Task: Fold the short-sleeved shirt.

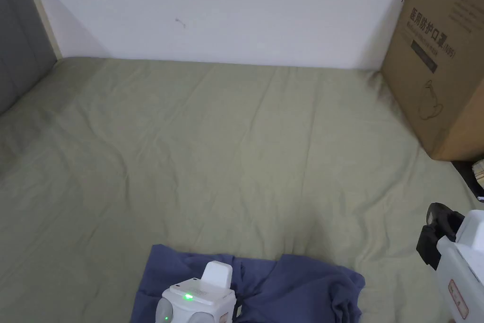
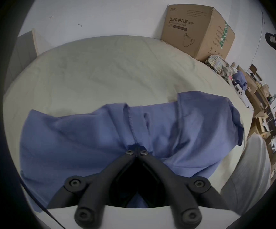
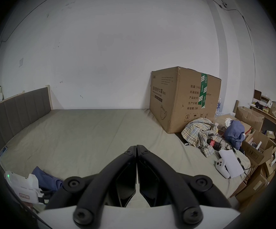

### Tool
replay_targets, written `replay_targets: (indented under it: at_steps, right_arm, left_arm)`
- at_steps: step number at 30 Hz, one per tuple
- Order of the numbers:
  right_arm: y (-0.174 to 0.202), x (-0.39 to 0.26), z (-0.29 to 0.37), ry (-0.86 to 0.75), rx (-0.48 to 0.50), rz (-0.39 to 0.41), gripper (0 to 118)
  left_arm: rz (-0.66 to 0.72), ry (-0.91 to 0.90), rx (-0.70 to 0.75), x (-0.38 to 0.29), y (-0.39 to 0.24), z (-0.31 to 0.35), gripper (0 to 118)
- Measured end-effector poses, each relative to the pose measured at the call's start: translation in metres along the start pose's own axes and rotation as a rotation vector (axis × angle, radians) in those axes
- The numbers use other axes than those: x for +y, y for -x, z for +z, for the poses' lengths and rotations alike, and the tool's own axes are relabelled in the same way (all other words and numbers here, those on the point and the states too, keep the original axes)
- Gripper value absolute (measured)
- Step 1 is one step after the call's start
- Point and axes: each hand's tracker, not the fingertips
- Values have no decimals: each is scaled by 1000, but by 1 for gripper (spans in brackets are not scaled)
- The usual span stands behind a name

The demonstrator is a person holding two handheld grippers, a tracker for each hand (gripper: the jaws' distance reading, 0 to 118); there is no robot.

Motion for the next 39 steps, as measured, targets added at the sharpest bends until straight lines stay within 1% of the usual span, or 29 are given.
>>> replay_targets:
  at_steps: [1, 2, 4, 6, 9, 11, 12, 14, 16, 19, 20, 21, 23, 24, 25, 28, 29, 32, 33, 34, 35, 36, 37, 39]
  right_arm:
    - [0, 0, 0, 0, -3, 3, 0]
    - [-1, 0, 1, 3, -4, 4, 0]
    - [-2, 0, 3, 1, -3, 3, 0]
    - [-2, 2, 6, -4, -6, 7, 0]
    - [-2, 3, 7, -10, -5, 2, 0]
    - [-1, 5, 7, -12, -2, 2, 0]
    - [0, 5, 7, -13, 1, 2, 0]
    - [5, 8, 8, -13, 9, 5, 0]
    - [9, 8, 7, -13, 16, 7, 0]
    - [14, 7, 4, -6, 24, 9, 0]
    - [16, 7, 3, -4, 27, 10, 0]
    - [19, 9, 4, -1, 28, 13, 0]
    - [23, 9, 4, 5, 32, 21, 0]
    - [24, 10, 3, 9, 31, 27, 0]
    - [23, 8, 1, 12, 29, 32, 0]
    - [22, 7, -3, 22, 24, 37, 0]
    - [22, 6, -5, 26, 22, 38, 0]
    - [20, 4, -7, 34, 12, 41, 0]
    - [19, 3, -8, 36, 10, 39, 0]
    - [19, 3, -9, 39, 8, 38, 0]
    - [18, 2, -9, 41, 7, 37, 0]
    - [18, 2, -10, 43, 4, 36, 0]
    - [17, 1, -10, 44, 4, 35, 0]
    - [17, 1, -11, 45, 5, 36, 0]
  left_arm:
    - [-10, 13, 39, 1, -2, -3, 0]
    - [-11, 10, 42, 3, 0, -2, 0]
    - [69, 10, 5, 8, 11, 5, 0]
    - [96, -62, -5, 12, 20, 23, 0]
    - [157, -120, -84, 30, 42, 57, 0]
    - [190, -128, -105, 42, 63, 77, 0]
    - [230, -133, -131, 46, 78, 85, 0]
    - [311, -105, -195, 52, 108, 95, 0]
    - [394, -92, -192, 53, 136, 100, 0]
    - [438, -29, -231, 48, 172, 96, 1]
    - [456, 1, -243, 45, 184, 93, 8]
    - [491, 25, -255, 41, 196, 89, 27]
    - [544, 73, -278, 32, 213, 78, 75]
    - [567, 85, -268, 28, 219, 74, 96]
    - [572, 80, -268, 25, 222, 72, 101]
    - [595, 63, -289, 16, 227, 62, 100]
    - [602, 73, -292, 14, 228, 57, 99]
    - [582, 130, -305, 11, 220, 43, 65]
    - [541, 148, -296, 12, 215, 39, 60]
    - [499, 148, -251, 12, 211, 36, 54]
    - [474, 136, -243, 10, 207, 35, 42]
    - [473, 136, -212, 11, 207, 35, 23]
    - [490, 131, -223, 11, 206, 35, 16]
    - [503, 112, -213, 12, 201, 42, 13]
